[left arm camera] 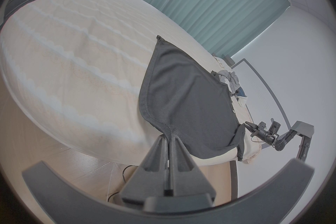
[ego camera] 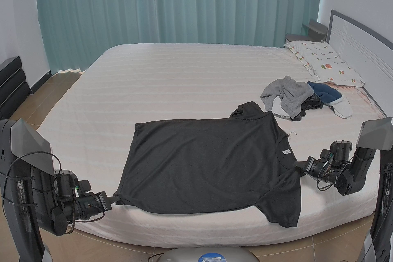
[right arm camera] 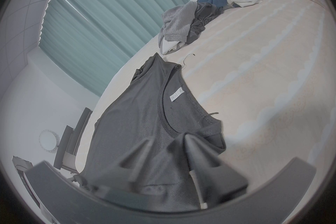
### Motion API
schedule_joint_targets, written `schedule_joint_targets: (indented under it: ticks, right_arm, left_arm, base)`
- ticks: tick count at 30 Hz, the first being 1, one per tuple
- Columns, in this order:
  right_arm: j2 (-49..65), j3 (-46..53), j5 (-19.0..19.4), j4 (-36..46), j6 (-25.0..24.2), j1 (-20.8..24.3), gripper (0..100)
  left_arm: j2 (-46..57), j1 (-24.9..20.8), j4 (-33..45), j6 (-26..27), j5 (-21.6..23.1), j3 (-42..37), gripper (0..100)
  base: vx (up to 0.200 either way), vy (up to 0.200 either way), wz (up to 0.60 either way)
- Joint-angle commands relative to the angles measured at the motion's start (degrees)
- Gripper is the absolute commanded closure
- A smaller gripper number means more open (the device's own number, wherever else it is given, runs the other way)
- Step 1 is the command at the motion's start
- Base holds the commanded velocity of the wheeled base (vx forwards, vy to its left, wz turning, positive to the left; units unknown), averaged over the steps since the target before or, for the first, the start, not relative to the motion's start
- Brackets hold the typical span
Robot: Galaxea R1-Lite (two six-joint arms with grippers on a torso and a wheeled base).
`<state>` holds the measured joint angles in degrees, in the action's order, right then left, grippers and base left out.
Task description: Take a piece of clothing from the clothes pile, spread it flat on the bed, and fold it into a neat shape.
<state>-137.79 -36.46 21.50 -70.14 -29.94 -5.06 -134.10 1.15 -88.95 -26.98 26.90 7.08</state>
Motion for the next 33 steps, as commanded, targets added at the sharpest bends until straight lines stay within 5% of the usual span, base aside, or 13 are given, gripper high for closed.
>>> schedule_joint_targets:
  ticks: [1, 7, 16, 24, 33]
  right_arm:
    - [1.56, 0.78, 0.56, -0.52, -0.03, -1.71, 0]
    - [8.24, 10.01, 6.62, -0.52, 0.32, -4.35, 0]
    - [4.55, 20.11, 7.85, -3.33, 11.04, -2.50, 0]
    - [-0.81, 23.10, 7.06, -12.65, 10.78, 1.72, 0]
    - [-1.60, 23.19, 6.36, -12.91, 10.78, 2.77, 0]
  left_arm:
    - [-0.11, -0.09, -0.61, 0.00, -0.01, -0.05, 100]
    - [-0.11, 0.00, -0.61, 0.00, -0.10, 0.04, 100]
    - [0.06, 0.00, -0.61, 0.00, -0.01, -0.05, 100]
    - [0.06, 0.00, -0.61, 0.08, -0.01, -0.05, 100]
    - [0.06, 0.00, -0.61, 0.08, -0.01, 0.12, 100]
  base:
    - [0.000, 0.000, 0.00]
    - [0.000, 0.000, 0.00]
    - [0.000, 0.000, 0.00]
    - [0.000, 0.000, 0.00]
    - [0.000, 0.000, 0.00]
